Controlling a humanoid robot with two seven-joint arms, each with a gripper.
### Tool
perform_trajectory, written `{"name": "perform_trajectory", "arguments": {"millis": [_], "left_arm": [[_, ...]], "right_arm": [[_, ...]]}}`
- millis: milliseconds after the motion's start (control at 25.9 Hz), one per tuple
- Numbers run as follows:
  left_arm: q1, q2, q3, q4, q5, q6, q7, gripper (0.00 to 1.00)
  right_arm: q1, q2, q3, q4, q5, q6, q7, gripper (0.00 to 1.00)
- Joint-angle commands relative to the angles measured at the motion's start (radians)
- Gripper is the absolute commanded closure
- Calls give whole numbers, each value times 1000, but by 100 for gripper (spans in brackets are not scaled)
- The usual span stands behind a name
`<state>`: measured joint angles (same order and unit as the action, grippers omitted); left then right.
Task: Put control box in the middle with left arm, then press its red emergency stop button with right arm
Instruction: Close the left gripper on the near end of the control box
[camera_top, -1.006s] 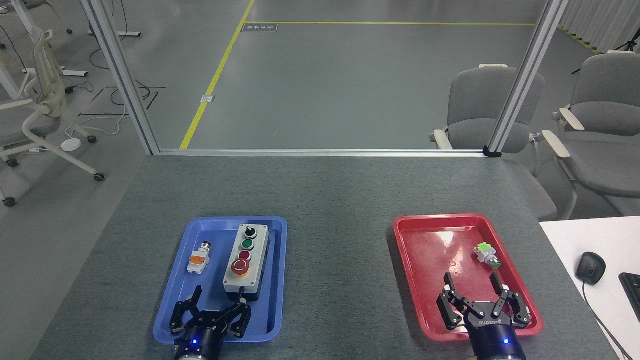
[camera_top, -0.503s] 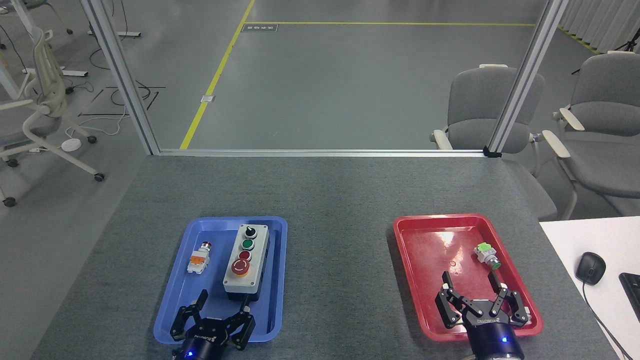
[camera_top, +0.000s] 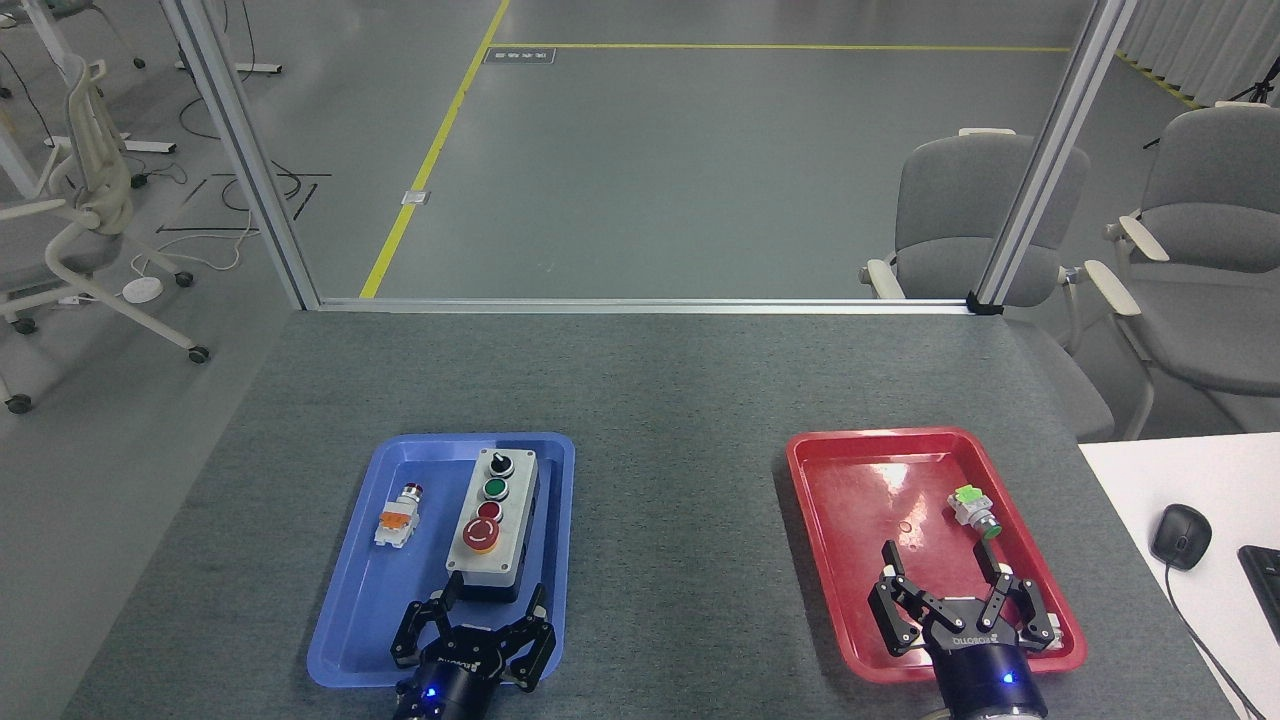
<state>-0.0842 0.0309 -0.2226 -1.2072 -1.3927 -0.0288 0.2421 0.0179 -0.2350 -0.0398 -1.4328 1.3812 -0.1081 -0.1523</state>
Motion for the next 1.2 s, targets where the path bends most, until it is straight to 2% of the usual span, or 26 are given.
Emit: {"name": "perform_trajectory", "arguments": {"millis": [0,503,773,1160], "left_arm": [[-26,-3,0,24,1,3,-1,1],[-86,-17,-1,64,3,33,-46,1],[-128,-16,0,141,3,35,-43,1],[-138,18,6,153,8,36,-27,1]], "right_arm": [[4,0,1,0,1,-1,-1,2],[16,-10,-2,0,2,5,-4,2],[30,-9,-2,0,-1,-2,-4,1],[36,-7,0,0,1,-47,-3,2]]}}
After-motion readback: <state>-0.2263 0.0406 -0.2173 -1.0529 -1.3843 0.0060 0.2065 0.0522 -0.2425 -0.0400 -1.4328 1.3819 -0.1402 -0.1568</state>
